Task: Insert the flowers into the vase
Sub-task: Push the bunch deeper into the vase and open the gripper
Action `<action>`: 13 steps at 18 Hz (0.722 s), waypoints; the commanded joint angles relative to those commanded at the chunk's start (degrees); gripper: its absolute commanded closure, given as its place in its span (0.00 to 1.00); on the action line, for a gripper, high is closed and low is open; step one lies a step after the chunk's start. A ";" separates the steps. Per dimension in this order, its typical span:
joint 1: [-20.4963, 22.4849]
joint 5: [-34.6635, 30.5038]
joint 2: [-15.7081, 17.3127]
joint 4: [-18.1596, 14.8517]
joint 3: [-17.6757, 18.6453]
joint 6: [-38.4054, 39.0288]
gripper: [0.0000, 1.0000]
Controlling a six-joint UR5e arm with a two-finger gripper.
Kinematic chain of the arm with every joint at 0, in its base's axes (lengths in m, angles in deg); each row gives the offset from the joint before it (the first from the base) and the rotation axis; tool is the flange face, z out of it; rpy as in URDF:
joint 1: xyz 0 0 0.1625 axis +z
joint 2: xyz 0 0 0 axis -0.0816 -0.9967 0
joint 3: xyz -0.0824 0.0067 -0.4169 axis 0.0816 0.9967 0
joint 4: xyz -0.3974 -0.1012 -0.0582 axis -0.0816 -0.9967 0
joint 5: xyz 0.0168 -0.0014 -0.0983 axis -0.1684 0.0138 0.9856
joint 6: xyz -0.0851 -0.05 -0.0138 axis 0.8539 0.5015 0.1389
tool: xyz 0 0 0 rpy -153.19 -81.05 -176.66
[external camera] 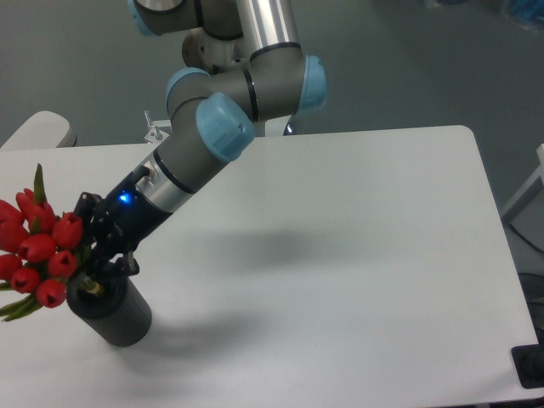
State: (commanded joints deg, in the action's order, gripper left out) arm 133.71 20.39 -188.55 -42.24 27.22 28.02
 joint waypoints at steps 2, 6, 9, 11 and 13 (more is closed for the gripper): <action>0.00 -0.09 -0.35 0.00 0.00 -0.79 0.63; 0.18 -0.35 -0.97 0.00 0.35 -2.54 0.56; 0.96 -0.35 -1.06 0.00 0.70 -3.25 0.41; 1.05 -0.35 -1.06 0.00 0.97 -3.26 0.32; 1.05 -0.35 -1.15 -0.09 1.32 -3.17 0.20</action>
State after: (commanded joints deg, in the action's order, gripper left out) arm 134.76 20.04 -189.70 -42.33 28.54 24.85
